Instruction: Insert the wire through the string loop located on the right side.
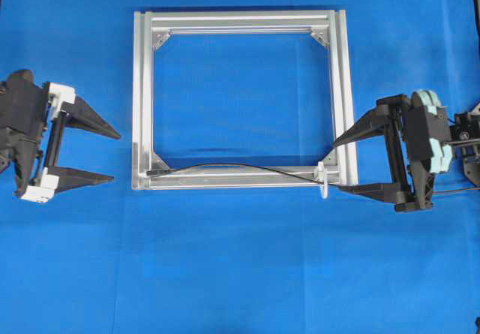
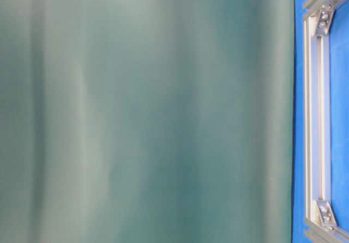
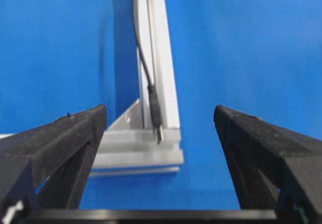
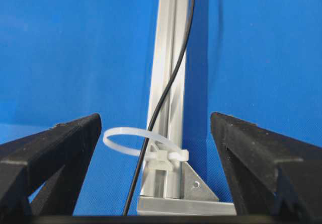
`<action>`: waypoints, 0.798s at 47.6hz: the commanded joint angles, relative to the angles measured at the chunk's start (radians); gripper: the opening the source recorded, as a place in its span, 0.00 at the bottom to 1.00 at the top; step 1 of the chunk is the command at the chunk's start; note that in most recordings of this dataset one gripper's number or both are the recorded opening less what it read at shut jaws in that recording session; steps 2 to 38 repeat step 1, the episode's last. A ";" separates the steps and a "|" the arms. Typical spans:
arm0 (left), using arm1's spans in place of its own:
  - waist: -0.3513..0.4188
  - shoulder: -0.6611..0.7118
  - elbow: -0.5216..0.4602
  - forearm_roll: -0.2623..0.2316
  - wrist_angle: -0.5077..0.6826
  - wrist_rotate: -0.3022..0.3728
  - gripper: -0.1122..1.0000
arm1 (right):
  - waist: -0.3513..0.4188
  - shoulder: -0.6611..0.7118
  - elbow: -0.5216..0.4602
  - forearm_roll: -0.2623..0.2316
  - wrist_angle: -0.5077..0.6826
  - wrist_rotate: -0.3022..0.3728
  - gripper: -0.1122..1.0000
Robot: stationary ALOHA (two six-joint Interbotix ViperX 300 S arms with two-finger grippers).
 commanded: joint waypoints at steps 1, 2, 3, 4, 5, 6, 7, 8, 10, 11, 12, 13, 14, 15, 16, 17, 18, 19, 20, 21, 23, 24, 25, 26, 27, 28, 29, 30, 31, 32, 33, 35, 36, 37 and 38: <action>0.003 -0.006 -0.011 0.003 0.000 -0.002 0.85 | -0.003 -0.008 -0.012 -0.002 0.000 -0.003 0.96; 0.003 -0.006 -0.011 0.003 0.000 -0.002 0.85 | -0.003 -0.008 -0.012 -0.002 0.000 -0.003 0.96; 0.003 -0.006 -0.011 0.003 0.000 -0.002 0.85 | -0.003 -0.008 -0.012 -0.002 0.000 -0.003 0.96; 0.003 -0.006 -0.011 0.003 0.000 -0.002 0.85 | -0.003 -0.008 -0.012 -0.002 0.000 -0.003 0.96; 0.003 -0.006 -0.011 0.003 0.000 -0.002 0.85 | -0.003 -0.008 -0.012 -0.002 0.000 -0.003 0.96; 0.003 -0.006 -0.011 0.003 0.000 -0.002 0.85 | -0.003 -0.008 -0.012 -0.002 0.000 -0.003 0.96; 0.003 -0.006 -0.011 0.003 0.000 -0.002 0.85 | -0.003 -0.008 -0.012 -0.002 0.000 -0.003 0.96; 0.003 -0.006 -0.011 0.003 0.000 -0.002 0.85 | -0.003 -0.008 -0.012 -0.002 0.000 -0.003 0.96; 0.003 -0.006 -0.011 0.003 0.000 -0.002 0.85 | -0.003 -0.008 -0.012 -0.002 0.000 -0.003 0.96; 0.003 -0.006 -0.011 0.003 0.000 -0.002 0.85 | -0.003 -0.008 -0.012 -0.002 0.000 -0.003 0.96; 0.003 -0.006 -0.011 0.003 0.000 -0.002 0.85 | -0.003 -0.008 -0.012 -0.002 0.000 -0.003 0.96; 0.003 -0.006 -0.011 0.003 0.000 -0.002 0.85 | -0.003 -0.008 -0.012 -0.002 0.000 -0.003 0.96; 0.003 -0.006 -0.011 0.003 0.000 -0.002 0.85 | -0.003 -0.008 -0.012 -0.002 0.000 -0.003 0.96; 0.003 -0.006 -0.011 0.003 0.000 -0.002 0.85 | -0.003 -0.008 -0.012 -0.002 0.000 -0.003 0.96; 0.003 -0.006 -0.011 0.003 0.000 -0.002 0.85 | -0.003 -0.008 -0.012 -0.002 0.000 -0.003 0.96; 0.003 -0.006 -0.011 0.003 0.000 -0.002 0.85 | -0.003 -0.008 -0.012 -0.002 0.000 -0.003 0.96; 0.003 -0.006 -0.011 0.003 0.000 -0.002 0.85 | -0.003 -0.008 -0.012 -0.002 0.000 -0.003 0.96; 0.003 -0.006 -0.011 0.003 0.000 -0.002 0.85 | -0.003 -0.008 -0.012 -0.002 0.000 -0.003 0.96; 0.003 -0.006 -0.011 0.003 0.000 -0.002 0.85 | -0.003 -0.008 -0.012 -0.002 0.000 -0.003 0.96; 0.003 -0.006 -0.011 0.003 0.000 -0.002 0.85 | -0.003 -0.008 -0.012 -0.002 0.000 -0.003 0.96; 0.003 -0.006 -0.011 0.003 0.000 -0.002 0.85 | -0.003 -0.008 -0.012 -0.002 0.000 -0.003 0.96; 0.003 -0.006 -0.011 0.003 0.000 -0.002 0.85 | -0.003 -0.008 -0.012 -0.002 0.000 -0.003 0.96; 0.003 -0.006 -0.011 0.003 0.000 -0.002 0.85 | -0.003 -0.008 -0.012 -0.002 0.000 -0.003 0.96; 0.003 -0.006 -0.011 0.003 0.000 -0.002 0.85 | -0.003 -0.008 -0.012 -0.002 0.000 -0.003 0.96; 0.003 -0.006 -0.011 0.003 0.000 -0.002 0.85 | -0.003 -0.008 -0.012 -0.002 0.000 -0.003 0.96; 0.003 -0.006 -0.011 0.003 0.000 -0.002 0.85 | -0.003 -0.008 -0.012 -0.002 0.000 -0.003 0.96; 0.003 -0.006 -0.011 0.003 0.000 -0.002 0.85 | -0.003 -0.008 -0.012 -0.002 0.000 -0.003 0.96; 0.003 -0.006 -0.011 0.003 0.000 -0.002 0.85 | -0.003 -0.008 -0.012 -0.002 0.000 -0.003 0.96; 0.003 -0.006 -0.011 0.003 0.000 -0.002 0.85 | -0.003 -0.008 -0.012 -0.002 0.000 -0.003 0.96; 0.003 -0.006 -0.011 0.003 0.000 -0.002 0.85 | -0.003 -0.008 -0.012 -0.002 0.000 -0.003 0.96; 0.003 -0.006 -0.011 0.003 0.000 -0.002 0.85 | -0.003 -0.008 -0.012 -0.002 0.000 -0.003 0.96; 0.003 -0.006 -0.011 0.003 0.000 -0.002 0.85 | -0.003 -0.008 -0.012 -0.002 0.000 -0.003 0.96; 0.003 -0.006 -0.011 0.003 0.000 -0.002 0.85 | -0.003 -0.008 -0.012 -0.002 0.000 -0.003 0.96; 0.003 -0.006 -0.011 0.003 0.000 -0.002 0.85 | -0.003 -0.008 -0.012 -0.002 0.000 -0.003 0.96; 0.003 -0.006 -0.011 0.003 0.000 -0.002 0.85 | -0.003 -0.008 -0.012 -0.002 0.000 -0.003 0.96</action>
